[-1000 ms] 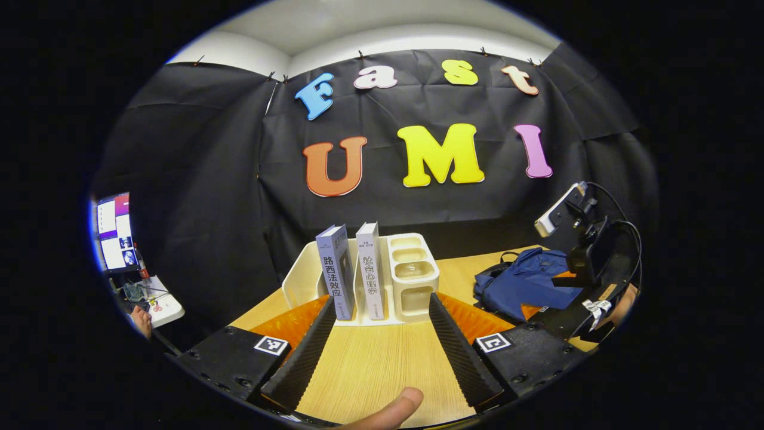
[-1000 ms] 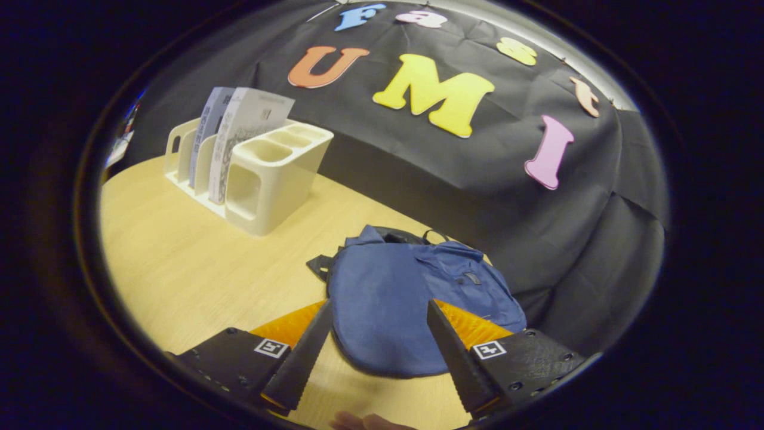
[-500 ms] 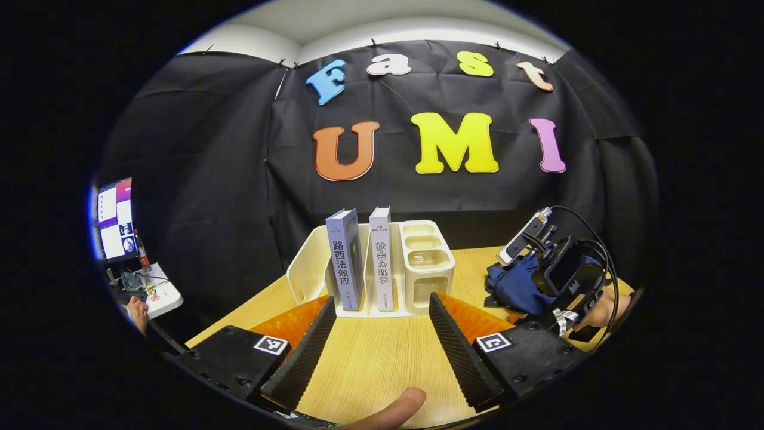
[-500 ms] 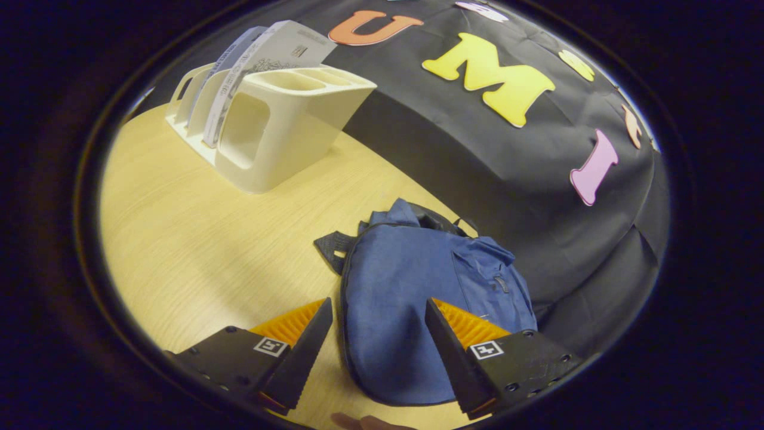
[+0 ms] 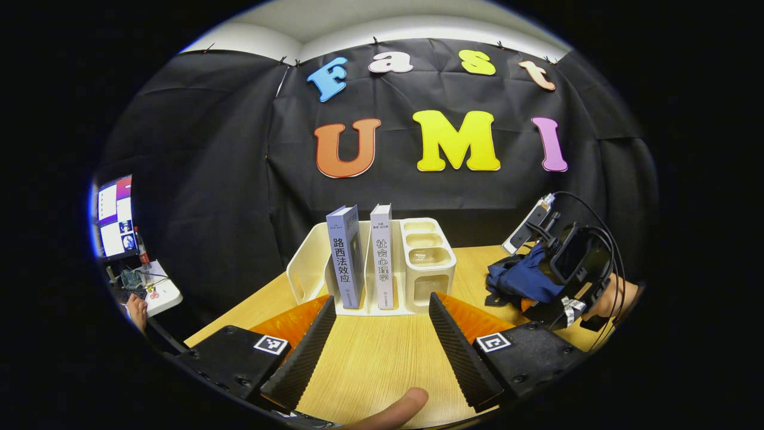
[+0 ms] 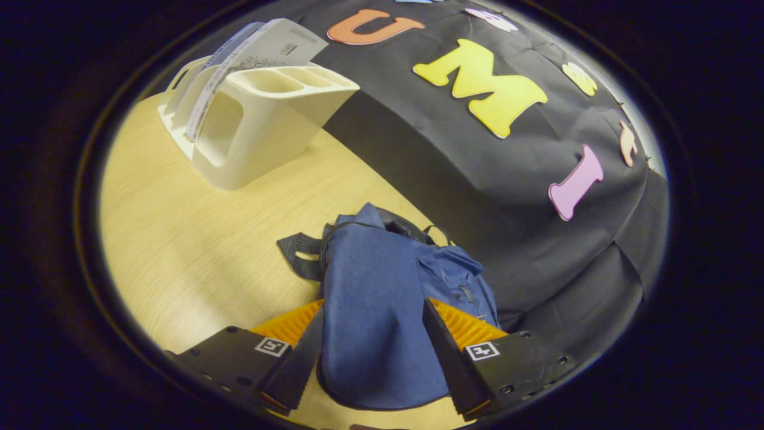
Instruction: Open the schoolbag, grab two books from the bookshelf and put them into the schoolbag.
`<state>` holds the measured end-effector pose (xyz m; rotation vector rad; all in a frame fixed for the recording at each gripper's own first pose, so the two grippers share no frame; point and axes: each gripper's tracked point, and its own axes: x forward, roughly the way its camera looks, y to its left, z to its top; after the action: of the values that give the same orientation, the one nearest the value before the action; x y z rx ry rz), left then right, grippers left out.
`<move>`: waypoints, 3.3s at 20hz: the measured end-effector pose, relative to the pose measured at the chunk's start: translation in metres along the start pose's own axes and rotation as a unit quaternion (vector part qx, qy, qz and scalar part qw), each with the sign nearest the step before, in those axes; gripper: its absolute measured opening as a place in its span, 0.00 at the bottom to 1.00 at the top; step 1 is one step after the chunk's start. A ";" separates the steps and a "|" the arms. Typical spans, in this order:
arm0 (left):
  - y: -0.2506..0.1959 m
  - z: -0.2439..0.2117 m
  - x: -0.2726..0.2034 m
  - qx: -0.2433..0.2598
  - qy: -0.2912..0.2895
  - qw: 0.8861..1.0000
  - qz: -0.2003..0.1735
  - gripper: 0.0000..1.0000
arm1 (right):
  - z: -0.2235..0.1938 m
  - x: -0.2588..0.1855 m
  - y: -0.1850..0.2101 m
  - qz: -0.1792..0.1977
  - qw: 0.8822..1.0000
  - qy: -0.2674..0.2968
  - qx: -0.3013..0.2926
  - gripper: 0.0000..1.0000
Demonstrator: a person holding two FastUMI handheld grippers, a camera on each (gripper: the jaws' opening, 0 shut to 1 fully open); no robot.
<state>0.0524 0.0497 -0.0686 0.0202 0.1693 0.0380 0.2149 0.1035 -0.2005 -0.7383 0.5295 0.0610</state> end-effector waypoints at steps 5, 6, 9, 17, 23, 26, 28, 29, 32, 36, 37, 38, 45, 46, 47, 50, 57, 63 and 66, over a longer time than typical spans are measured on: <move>-0.001 0.001 0.000 -0.008 0.000 1.000 0.000 0.98 | -0.002 0.019 -0.018 -0.036 0.999 0.033 0.013 0.75; -0.003 0.001 0.000 -0.008 -0.001 1.000 -0.002 0.99 | -0.002 0.023 -0.021 -0.045 0.998 0.041 0.016 0.65; -0.003 -0.001 0.002 -0.003 -0.001 1.000 -0.001 0.99 | 0.003 0.033 -0.036 -0.054 0.998 0.030 0.029 0.44; -0.006 -0.010 0.016 -0.003 0.008 1.000 -0.008 0.99 | 0.019 0.038 -0.102 -0.010 0.993 0.019 0.119 0.08; -0.007 -0.013 0.025 -0.037 0.019 0.999 -0.023 0.99 | 0.022 0.042 -0.159 0.010 0.986 0.009 0.167 0.07; -0.003 -0.008 0.029 -0.033 0.023 0.999 -0.024 0.99 | 0.019 0.047 -0.188 0.004 0.985 0.007 0.175 0.07; 0.001 0.000 0.037 -0.026 0.021 0.999 -0.019 0.99 | 0.019 0.047 -0.201 0.003 0.984 0.004 0.176 0.07; 0.004 0.006 0.041 -0.022 0.020 0.999 -0.015 0.99 | 0.018 0.048 -0.205 0.007 0.984 0.002 0.177 0.07; 0.011 0.029 0.058 -0.002 0.012 1.000 -0.005 0.99 | 0.015 0.050 -0.218 0.009 0.985 0.003 0.174 0.07; 0.007 0.066 0.086 -0.015 -0.003 1.000 -0.024 0.98 | 0.015 0.052 -0.233 0.020 0.985 -0.001 0.174 0.07; 0.006 0.075 0.094 -0.022 -0.003 0.999 -0.028 0.98 | 0.015 0.051 -0.236 0.023 0.984 -0.001 0.174 0.07; 0.005 0.083 0.103 -0.026 -0.002 0.999 -0.033 0.99 | 0.016 0.050 -0.239 0.027 0.984 -0.005 0.175 0.07; 0.000 0.136 0.163 -0.022 0.025 0.998 -0.059 0.98 | 0.005 0.051 -0.263 0.048 0.980 -0.014 0.193 0.07; -0.003 0.139 0.171 -0.021 0.032 0.997 -0.067 0.98 | 0.003 0.052 -0.265 0.050 0.979 -0.013 0.196 0.07; -0.004 0.142 0.178 -0.018 0.039 0.997 -0.068 0.98 | 0.001 0.052 -0.268 0.051 0.978 -0.014 0.199 0.07; -0.013 0.148 0.201 0.001 0.058 0.995 -0.080 0.98 | -0.002 0.052 -0.269 0.061 0.977 -0.018 0.205 0.07; -0.014 0.134 0.256 0.024 0.145 0.987 -0.069 0.98 | -0.010 0.041 -0.276 0.076 0.976 -0.030 0.202 0.07; -0.011 0.098 0.293 0.069 0.241 0.966 -0.057 0.98 | -0.020 0.038 -0.271 0.084 0.977 -0.032 0.195 0.07; -0.002 0.086 0.297 0.077 0.278 0.957 -0.041 0.96 | -0.022 0.040 -0.268 0.087 0.977 -0.033 0.194 0.07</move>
<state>0.3591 0.0581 -0.0342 0.1593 0.7367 -0.0540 0.3028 -0.1157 -0.0657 -0.3062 0.5224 0.1398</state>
